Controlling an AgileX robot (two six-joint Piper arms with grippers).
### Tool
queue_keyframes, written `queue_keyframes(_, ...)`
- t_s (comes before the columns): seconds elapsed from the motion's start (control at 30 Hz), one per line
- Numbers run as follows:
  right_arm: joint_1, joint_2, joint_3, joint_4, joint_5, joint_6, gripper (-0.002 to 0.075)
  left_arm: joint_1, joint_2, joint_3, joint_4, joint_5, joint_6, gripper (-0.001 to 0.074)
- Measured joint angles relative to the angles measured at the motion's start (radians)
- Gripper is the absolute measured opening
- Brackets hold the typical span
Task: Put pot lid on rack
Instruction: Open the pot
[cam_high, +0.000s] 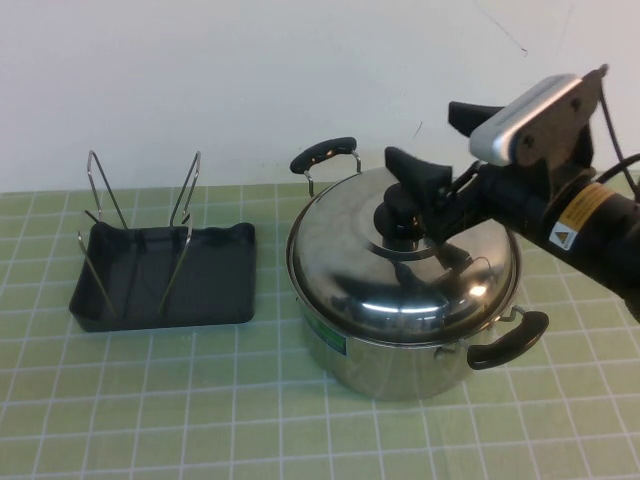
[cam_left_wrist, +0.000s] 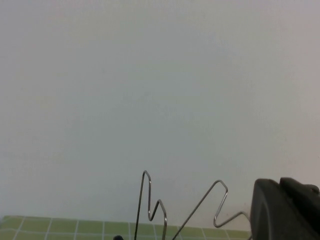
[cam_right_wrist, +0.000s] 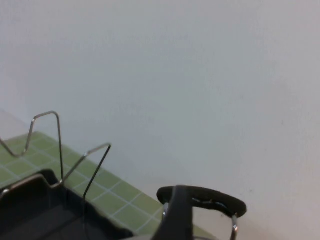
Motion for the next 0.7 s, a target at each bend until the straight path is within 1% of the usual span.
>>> queue_keyframes(0.13, 0.000, 0.057, -0.041, -0.069, 0.027, 0.023, 0.0683, 0.000, 0.034, 0.000, 0.072, -0.030, -0.047, -0.0002)
queue_keyframes(0.27, 0.000, 0.110, -0.058, -0.074, 0.038, 0.048, 0.0689, 0.000, 0.043, 0.000, 0.170, -0.051, -0.093, -0.0002)
queue_keyframes(0.43, 0.000, 0.151, -0.062, -0.088, 0.048, 0.070, 0.0680, 0.000, 0.045, 0.000, 0.206, -0.055, -0.128, -0.0002)
queue_keyframes(0.5, 0.000, 0.152, -0.062, -0.093, 0.048, 0.072, 0.0638, 0.000, 0.045, 0.000, 0.209, -0.058, -0.155, -0.0002)
queue_keyframes(0.57, 0.000, 0.152, -0.062, -0.100, 0.045, 0.072, 0.0561, 0.000, 0.045, 0.000, 0.210, -0.059, -0.180, -0.0002)
queue_keyframes(0.6, 0.001, 0.152, -0.062, -0.102, 0.045, 0.072, 0.0502, 0.000, 0.045, 0.000, 0.210, -0.059, -0.185, -0.0002)
queue_keyframes(0.67, 0.001, 0.152, -0.062, -0.105, 0.045, 0.072, 0.0360, 0.000, 0.045, 0.000, 0.210, -0.059, -0.203, -0.0002)
queue_keyframes(0.7, 0.002, 0.152, -0.062, -0.107, 0.045, 0.072, 0.0335, 0.000, 0.045, 0.000, 0.213, -0.059, -0.213, -0.0002)
